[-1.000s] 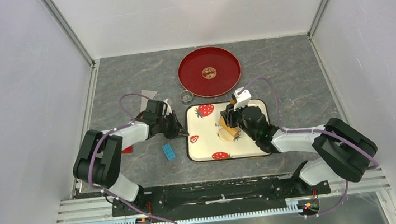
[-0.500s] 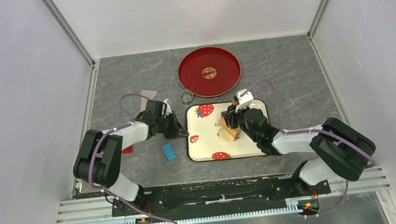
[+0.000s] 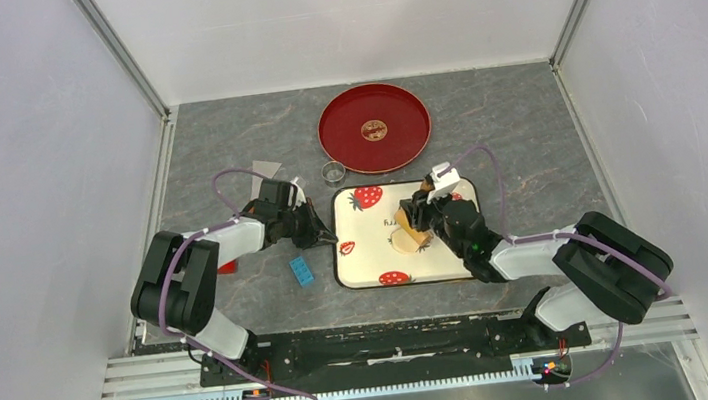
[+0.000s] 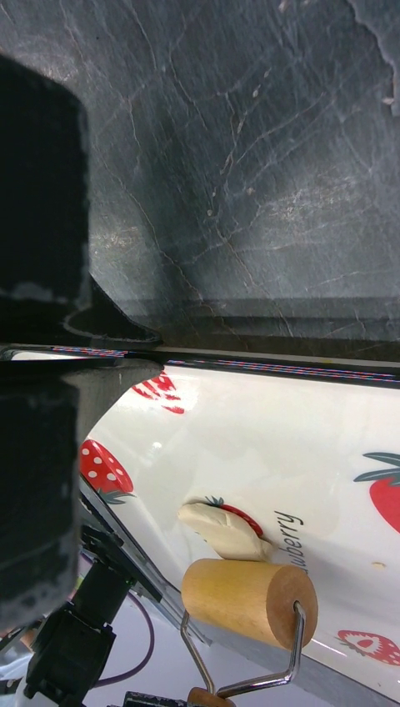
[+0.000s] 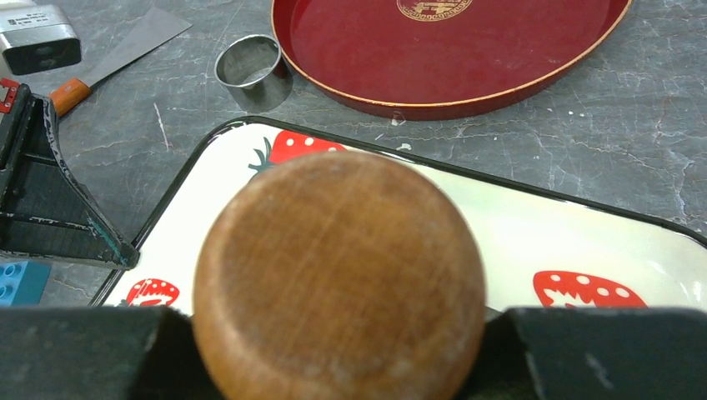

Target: Roll out the dumpling wrappers from the dough

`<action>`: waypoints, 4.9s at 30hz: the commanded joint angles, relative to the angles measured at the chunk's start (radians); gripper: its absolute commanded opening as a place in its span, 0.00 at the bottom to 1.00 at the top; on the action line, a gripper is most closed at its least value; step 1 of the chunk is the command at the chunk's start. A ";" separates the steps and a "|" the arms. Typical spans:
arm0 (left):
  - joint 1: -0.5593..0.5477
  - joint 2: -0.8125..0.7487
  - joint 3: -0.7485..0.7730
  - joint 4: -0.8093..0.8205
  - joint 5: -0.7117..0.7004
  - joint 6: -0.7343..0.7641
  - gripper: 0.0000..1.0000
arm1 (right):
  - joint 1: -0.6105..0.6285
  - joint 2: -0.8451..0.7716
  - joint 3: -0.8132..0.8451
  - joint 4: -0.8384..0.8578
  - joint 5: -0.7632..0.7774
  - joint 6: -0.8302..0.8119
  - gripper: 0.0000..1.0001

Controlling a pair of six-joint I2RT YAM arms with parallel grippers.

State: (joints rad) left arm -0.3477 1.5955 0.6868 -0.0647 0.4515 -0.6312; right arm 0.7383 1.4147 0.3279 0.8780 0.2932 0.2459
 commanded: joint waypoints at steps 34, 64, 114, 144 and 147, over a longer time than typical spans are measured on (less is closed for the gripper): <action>0.018 0.080 -0.054 -0.061 -0.135 -0.002 0.02 | 0.058 0.131 -0.093 -0.178 0.140 0.084 0.00; 0.024 0.086 -0.056 -0.055 -0.128 -0.004 0.02 | 0.079 0.189 -0.116 -0.203 0.209 0.072 0.00; 0.029 0.102 -0.051 -0.044 -0.099 0.002 0.02 | 0.162 0.086 0.058 -0.109 0.251 -0.066 0.00; 0.039 0.096 -0.060 -0.037 -0.089 0.001 0.02 | 0.190 0.227 -0.148 -0.102 0.256 0.048 0.00; 0.040 0.097 -0.060 -0.035 -0.088 0.000 0.02 | 0.190 0.250 -0.168 -0.087 0.235 0.063 0.00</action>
State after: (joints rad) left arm -0.3115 1.6279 0.6788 -0.0311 0.5362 -0.6403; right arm 0.9264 1.5616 0.2661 1.1194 0.5690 0.3164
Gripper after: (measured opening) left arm 0.043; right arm 0.342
